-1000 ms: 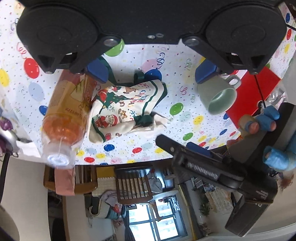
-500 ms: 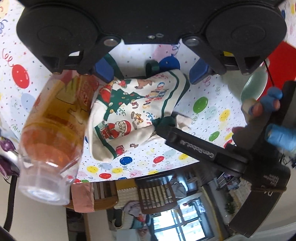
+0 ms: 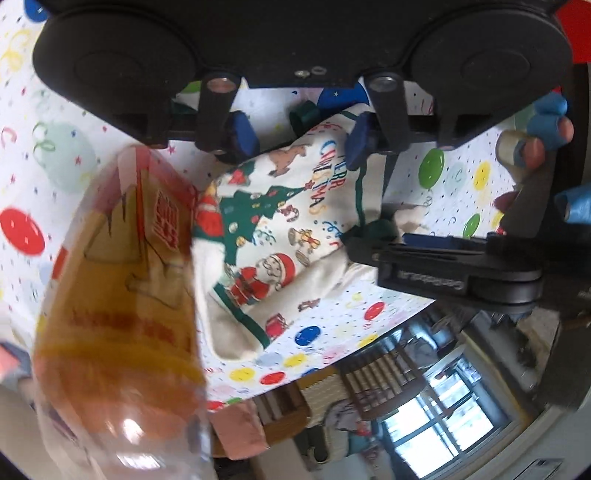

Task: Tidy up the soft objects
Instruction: 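Grasp the white tissue with the left tool while the right tool grasps the Christmas cloth, then carry the white tissue and Christmas cloth with both tools over the red box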

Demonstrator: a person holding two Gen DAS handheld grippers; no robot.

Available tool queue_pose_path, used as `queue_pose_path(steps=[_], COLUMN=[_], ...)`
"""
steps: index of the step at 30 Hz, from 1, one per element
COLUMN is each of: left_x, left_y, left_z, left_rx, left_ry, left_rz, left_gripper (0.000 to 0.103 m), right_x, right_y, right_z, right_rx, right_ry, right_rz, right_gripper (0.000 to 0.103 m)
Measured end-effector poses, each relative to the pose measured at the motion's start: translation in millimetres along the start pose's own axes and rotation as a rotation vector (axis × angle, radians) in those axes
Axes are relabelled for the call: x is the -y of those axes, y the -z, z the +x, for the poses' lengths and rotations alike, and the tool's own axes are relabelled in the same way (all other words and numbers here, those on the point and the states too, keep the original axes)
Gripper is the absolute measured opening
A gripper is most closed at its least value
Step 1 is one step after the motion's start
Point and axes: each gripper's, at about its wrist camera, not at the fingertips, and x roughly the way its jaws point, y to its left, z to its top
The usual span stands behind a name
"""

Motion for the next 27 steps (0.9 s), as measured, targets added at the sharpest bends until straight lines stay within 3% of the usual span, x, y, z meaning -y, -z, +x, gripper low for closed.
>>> queue_pose_path(steps=[2,6,11,17,27], left_x=[-4,-11,-15,-20,-39], left_y=[0,0,0,2,9], left_z=[0,1,-3,-20,-73], left_rx=[0.003,0.004,0.030,0.078,0.155], left_ry=[0.009,0.028,0.017,-0.017,-0.017], left_rz=[-0.028,-0.083,-0.118,-0.124,-0.200], left_gripper=[0.041,0.032,0.010,0.006,0.006], right_x=[2,6,9,4,0], right_y=[1,3,3,13,30], right_z=[0,-1,-4,-17,-73], right_rx=[0.007,0.009,0.016,0.039,0.132], right_ry=[-0.004,-0.012,-0.017,-0.052,-0.086], right_rz=[0.009,0.022,0.022,-0.025,-0.201], right_gripper=[0.035,0.029,0.010,0.003,0.001])
